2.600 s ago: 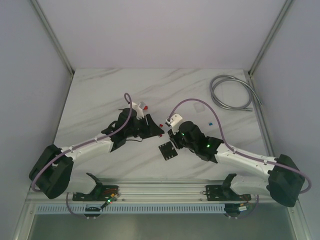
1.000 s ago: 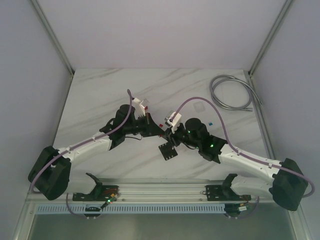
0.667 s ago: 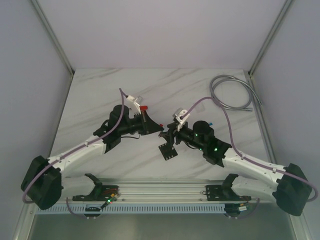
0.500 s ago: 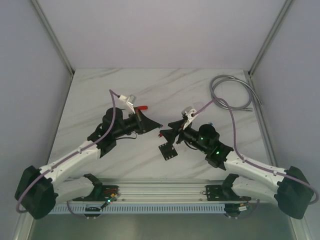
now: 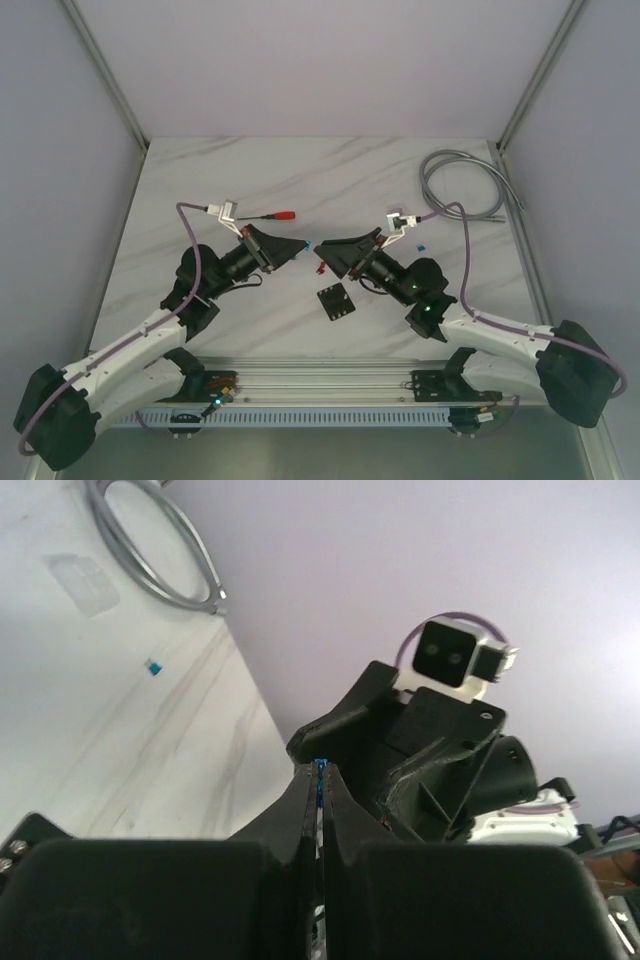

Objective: Snap on the fuse box
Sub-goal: Pick up the fuse from the center of the board.

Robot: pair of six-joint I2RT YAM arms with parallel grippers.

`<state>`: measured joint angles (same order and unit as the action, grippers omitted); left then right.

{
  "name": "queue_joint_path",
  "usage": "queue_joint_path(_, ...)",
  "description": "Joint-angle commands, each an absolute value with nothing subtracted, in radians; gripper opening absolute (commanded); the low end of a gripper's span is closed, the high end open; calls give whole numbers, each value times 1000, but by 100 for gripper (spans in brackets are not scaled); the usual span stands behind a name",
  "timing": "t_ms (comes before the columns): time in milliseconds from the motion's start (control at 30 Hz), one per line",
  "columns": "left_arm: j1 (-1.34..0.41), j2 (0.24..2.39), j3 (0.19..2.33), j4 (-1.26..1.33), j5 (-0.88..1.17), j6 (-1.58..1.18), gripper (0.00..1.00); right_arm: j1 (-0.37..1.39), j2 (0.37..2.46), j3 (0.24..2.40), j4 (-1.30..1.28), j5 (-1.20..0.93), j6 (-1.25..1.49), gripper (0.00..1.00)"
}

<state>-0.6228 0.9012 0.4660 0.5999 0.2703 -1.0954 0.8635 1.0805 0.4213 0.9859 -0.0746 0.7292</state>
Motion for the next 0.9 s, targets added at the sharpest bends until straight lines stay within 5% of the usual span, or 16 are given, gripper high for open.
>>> queue_joint_path(0,-619,858,441,747,233,-1168,0,860,1108,417,1152,-88,857,53)
queue_joint_path(867,-683,885,438,829,184,-1226,0,861,1229,469,1383,-181,914,33)
